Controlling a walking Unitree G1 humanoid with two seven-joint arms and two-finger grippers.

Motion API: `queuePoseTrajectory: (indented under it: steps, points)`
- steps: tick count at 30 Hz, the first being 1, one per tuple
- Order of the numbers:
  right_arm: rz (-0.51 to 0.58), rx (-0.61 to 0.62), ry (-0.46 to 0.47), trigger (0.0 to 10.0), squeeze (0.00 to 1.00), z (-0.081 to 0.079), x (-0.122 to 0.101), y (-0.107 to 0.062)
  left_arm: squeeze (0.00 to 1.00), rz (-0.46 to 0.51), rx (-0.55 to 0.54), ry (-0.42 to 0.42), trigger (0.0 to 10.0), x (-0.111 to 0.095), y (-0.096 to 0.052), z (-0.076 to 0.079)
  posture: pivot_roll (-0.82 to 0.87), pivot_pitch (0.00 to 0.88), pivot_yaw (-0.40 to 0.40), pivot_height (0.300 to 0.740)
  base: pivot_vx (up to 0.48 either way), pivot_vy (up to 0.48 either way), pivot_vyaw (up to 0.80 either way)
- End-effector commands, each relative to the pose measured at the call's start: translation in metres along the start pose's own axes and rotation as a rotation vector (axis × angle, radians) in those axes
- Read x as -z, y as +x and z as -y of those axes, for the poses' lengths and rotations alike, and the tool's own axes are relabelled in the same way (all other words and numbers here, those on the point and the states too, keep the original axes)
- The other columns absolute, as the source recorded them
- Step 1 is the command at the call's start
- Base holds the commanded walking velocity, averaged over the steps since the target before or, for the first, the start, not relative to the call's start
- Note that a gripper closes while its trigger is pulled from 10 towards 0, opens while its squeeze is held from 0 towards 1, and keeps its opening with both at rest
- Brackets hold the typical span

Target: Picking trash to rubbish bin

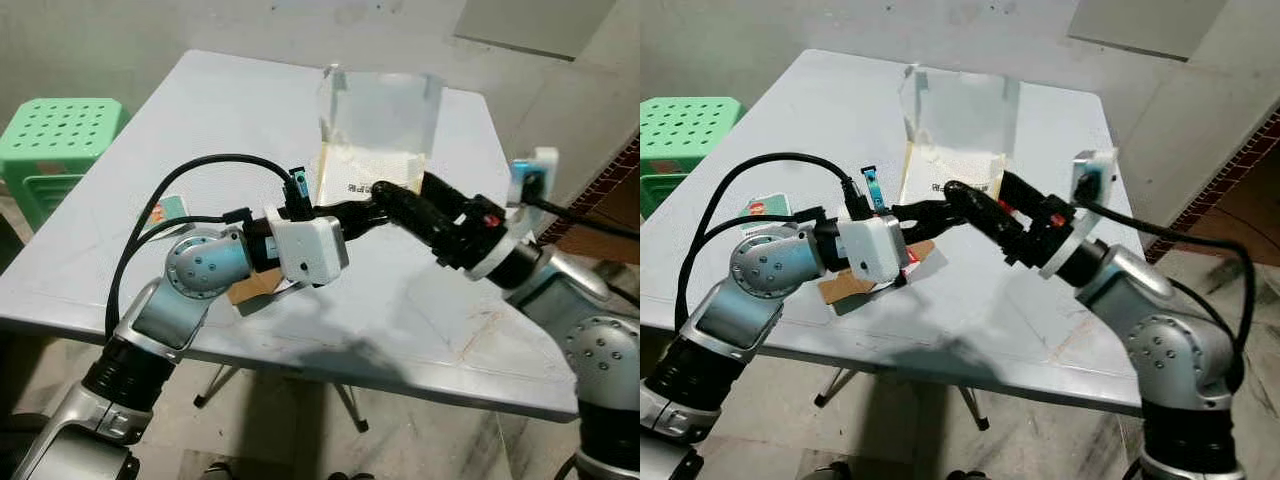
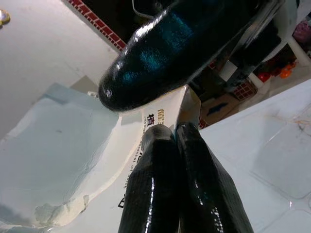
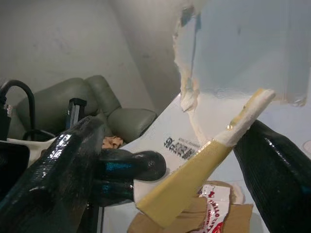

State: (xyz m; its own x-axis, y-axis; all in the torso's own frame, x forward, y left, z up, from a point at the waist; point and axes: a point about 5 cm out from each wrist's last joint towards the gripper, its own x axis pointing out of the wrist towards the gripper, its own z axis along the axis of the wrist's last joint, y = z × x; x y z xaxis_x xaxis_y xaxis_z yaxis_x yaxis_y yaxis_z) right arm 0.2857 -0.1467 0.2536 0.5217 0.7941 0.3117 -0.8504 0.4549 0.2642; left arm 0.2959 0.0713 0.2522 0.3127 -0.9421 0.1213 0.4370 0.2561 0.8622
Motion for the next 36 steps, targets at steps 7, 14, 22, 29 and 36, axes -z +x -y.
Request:
queuePoseTrajectory:
  steps: [7,14,22,29,36]
  points:
    - [0.030,-0.030,-0.010,4.9,0.00,-0.001,-0.014,-0.003,0.00,0.052,0.030,0.059,10.0,-0.016,0.002,0.000,0.02,0.189,-0.122,0.740,0.000,0.000,0.00]
    - [0.058,-0.034,-0.012,0.0,0.00,0.000,-0.018,-0.006,0.00,0.048,0.028,0.090,10.0,-0.018,-0.001,-0.001,0.02,0.183,-0.121,0.740,0.000,0.000,0.00]
    - [0.072,-0.031,-0.010,0.0,0.00,0.001,-0.020,-0.005,0.00,0.050,0.029,0.108,10.0,-0.021,-0.001,0.000,0.03,0.176,-0.122,0.740,0.000,0.000,0.00]
    - [0.077,-0.036,-0.009,0.0,0.00,0.001,-0.021,-0.004,0.00,0.053,0.027,0.114,10.0,-0.023,-0.001,0.000,0.03,0.170,-0.122,0.740,0.000,0.000,0.00]
    - [0.079,-0.041,-0.007,0.0,0.00,0.000,-0.021,-0.004,0.00,0.054,0.029,0.122,10.0,-0.023,0.000,0.001,0.03,0.172,-0.125,0.740,0.000,0.000,0.00]
